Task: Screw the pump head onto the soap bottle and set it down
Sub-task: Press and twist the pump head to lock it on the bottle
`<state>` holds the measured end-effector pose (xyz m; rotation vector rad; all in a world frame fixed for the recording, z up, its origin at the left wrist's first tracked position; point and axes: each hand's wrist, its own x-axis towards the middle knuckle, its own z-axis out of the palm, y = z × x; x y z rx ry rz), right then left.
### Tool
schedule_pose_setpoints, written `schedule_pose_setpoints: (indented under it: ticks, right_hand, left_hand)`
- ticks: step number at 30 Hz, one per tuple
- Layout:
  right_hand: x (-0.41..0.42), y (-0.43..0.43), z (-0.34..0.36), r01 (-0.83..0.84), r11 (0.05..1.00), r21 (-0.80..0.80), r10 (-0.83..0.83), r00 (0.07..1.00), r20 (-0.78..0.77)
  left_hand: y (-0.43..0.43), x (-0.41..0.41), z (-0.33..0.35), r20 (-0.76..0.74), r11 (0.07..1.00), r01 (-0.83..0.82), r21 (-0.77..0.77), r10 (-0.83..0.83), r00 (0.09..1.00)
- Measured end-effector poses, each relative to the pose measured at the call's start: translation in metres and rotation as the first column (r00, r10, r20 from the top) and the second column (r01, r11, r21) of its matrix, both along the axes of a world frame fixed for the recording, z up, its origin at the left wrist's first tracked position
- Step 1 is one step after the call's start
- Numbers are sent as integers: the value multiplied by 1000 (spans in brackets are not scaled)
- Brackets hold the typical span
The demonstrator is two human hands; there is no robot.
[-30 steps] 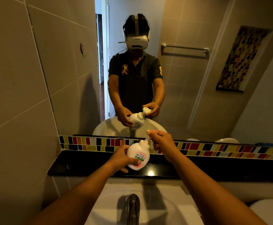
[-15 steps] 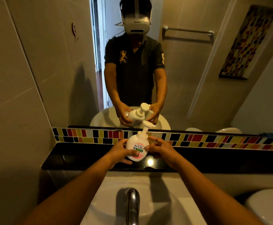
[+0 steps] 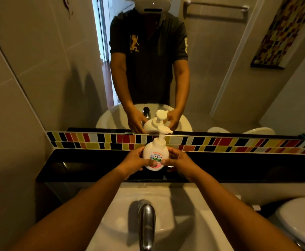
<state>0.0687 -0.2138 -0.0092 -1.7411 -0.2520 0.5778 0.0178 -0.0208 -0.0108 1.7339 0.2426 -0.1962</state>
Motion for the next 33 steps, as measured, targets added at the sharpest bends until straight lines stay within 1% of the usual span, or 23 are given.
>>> schedule_pose_setpoints:
  ticks: [5,14,17,19,24,26,29,33]
  right_hand:
    - [10,3,-5,-7,1000,-9,7,1000,20]
    - [22,10,-10,-5,1000,-15,5,999,41]
    - [24,13,-9,-11,999,-50,14,998,69]
    - [23,14,-8,-13,995,-102,25,992,121]
    - [21,11,34,7,987,-161,35,965,259]
    - [24,9,56,-1,987,-162,50,952,301]
    - [26,14,75,-42,991,-125,79,950,301]
    - [25,27,78,-61,988,-143,104,942,318]
  left_hand:
    - [6,11,-7,-2,1000,-2,27,2,1000]
    - [9,22,-15,1,997,-56,50,56,998]
    - [10,23,-17,9,998,-51,28,50,999]
    - [11,22,-18,18,998,-54,13,54,998]
    - [13,24,-20,15,998,-51,-22,51,999]
    - [14,25,-21,4,998,-59,-12,60,998]
    - [15,27,-23,-8,998,-67,6,67,998]
    - [14,26,-21,-1,998,-65,12,65,998]
